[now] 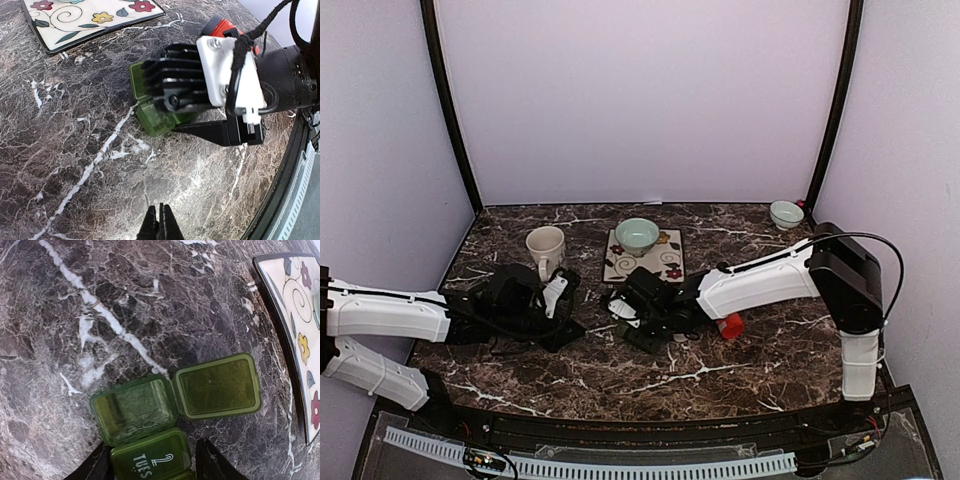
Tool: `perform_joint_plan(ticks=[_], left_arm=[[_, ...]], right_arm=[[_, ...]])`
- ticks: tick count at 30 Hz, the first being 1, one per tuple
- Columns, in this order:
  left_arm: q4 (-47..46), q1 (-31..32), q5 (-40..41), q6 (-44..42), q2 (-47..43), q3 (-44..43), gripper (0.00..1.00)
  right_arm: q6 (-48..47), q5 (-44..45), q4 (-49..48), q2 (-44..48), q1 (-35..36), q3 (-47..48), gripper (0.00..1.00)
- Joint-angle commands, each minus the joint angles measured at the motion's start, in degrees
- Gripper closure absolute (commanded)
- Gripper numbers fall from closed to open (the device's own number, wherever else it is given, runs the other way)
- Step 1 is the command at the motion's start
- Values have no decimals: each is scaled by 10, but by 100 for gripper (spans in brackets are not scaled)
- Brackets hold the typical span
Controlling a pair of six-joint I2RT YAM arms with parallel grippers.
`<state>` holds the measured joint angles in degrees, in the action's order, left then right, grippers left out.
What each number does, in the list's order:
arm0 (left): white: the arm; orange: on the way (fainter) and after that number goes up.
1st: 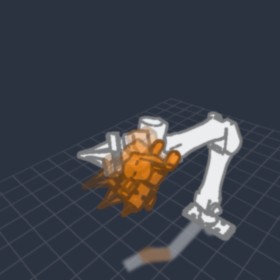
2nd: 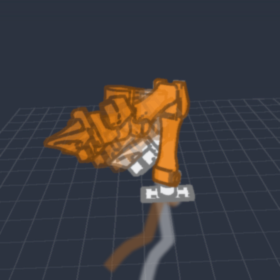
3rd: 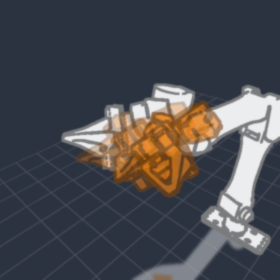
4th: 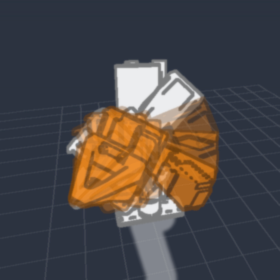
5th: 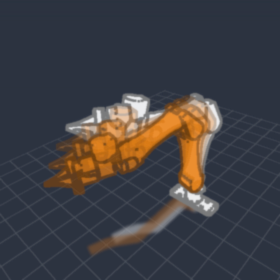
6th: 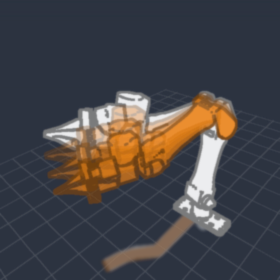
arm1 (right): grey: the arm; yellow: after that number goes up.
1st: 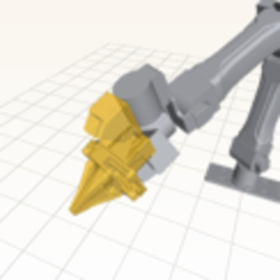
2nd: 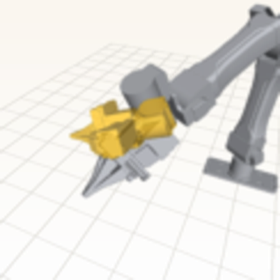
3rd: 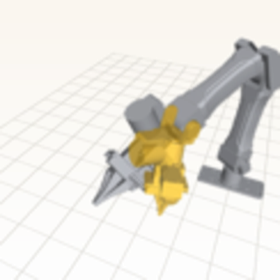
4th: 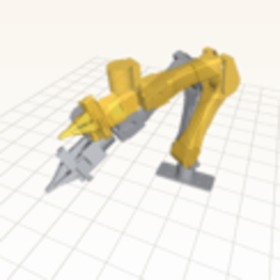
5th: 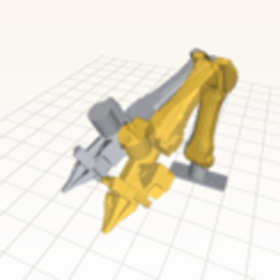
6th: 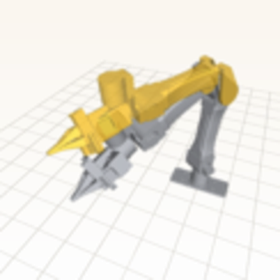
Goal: Sort the pills into containers
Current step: Adjust the pill container at the center of the board.
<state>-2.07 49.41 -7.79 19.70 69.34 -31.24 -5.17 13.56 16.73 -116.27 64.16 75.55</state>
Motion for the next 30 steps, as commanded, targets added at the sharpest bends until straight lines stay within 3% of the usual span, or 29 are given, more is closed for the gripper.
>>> perform_joint_plan(ticks=[1,14,21,27,30], left_arm=[[7,2,6,-7,5,-13,100],[11,2,6,-8,13,-25,100],[14,2,7,-7,14,-28,100],[21,2,9,-4,10,-33,88],[26,2,14,-1,5,-36,76]], right_arm=[[11,-4,-5,-17,-15,14,45],[49,9,27,-50,-42,64,43],[60,0,21,-36,-42,55,28],[72,-3,12,1,-40,34,24],[79,-1,9,19,-37,23,23]])
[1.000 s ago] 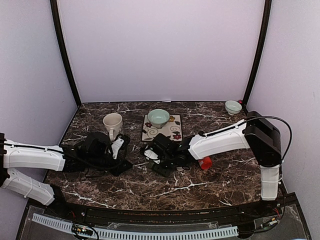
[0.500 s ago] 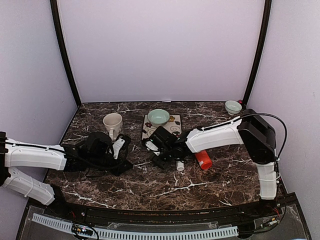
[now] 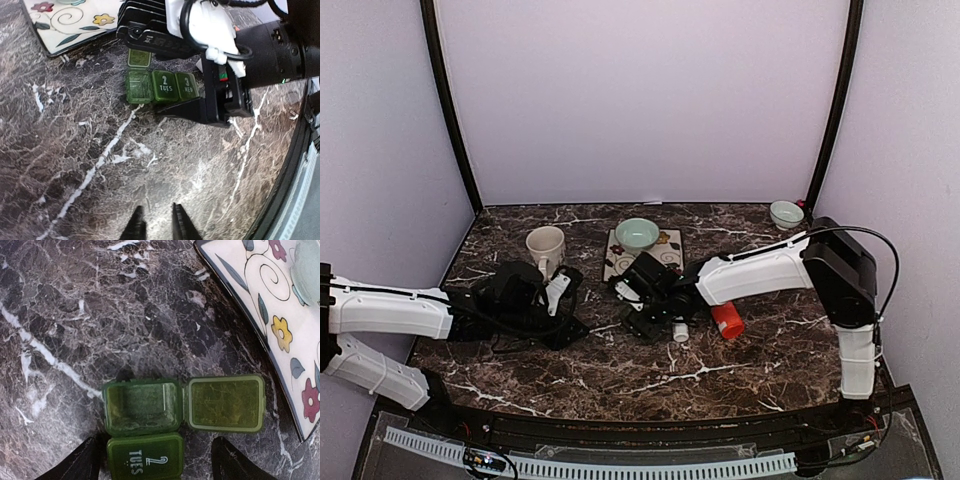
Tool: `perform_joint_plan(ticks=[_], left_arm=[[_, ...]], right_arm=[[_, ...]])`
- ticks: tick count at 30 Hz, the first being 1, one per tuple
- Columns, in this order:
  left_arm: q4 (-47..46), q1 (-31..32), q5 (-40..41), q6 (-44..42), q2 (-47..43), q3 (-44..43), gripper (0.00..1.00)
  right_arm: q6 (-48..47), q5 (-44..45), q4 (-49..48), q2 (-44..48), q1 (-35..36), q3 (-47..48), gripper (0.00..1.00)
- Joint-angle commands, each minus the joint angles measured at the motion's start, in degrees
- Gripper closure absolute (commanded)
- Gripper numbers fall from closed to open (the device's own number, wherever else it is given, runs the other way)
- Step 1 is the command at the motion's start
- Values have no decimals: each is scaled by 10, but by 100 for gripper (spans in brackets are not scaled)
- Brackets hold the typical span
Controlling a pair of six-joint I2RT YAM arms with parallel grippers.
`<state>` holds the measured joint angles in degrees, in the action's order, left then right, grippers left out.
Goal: Sort the pills into containers
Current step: Adjust the pill container at the center of the board, then pick up the pill bottle from the center of the board.
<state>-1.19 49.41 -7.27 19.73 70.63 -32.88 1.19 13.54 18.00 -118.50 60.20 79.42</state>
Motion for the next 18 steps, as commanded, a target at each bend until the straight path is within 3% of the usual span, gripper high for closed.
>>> perform_joint_plan(ticks=[1,13,18], left_arm=[[19,2,10,0,-10,-20,73],[36,2,55,22,-69,-22,42],[10,2,69,22,-94,-24,40]], right_arm=[[17,2,-5,48,4,-20,23],[75,33,-14,129,35,-73,22],[154,83,-20,178,54,-102,24]])
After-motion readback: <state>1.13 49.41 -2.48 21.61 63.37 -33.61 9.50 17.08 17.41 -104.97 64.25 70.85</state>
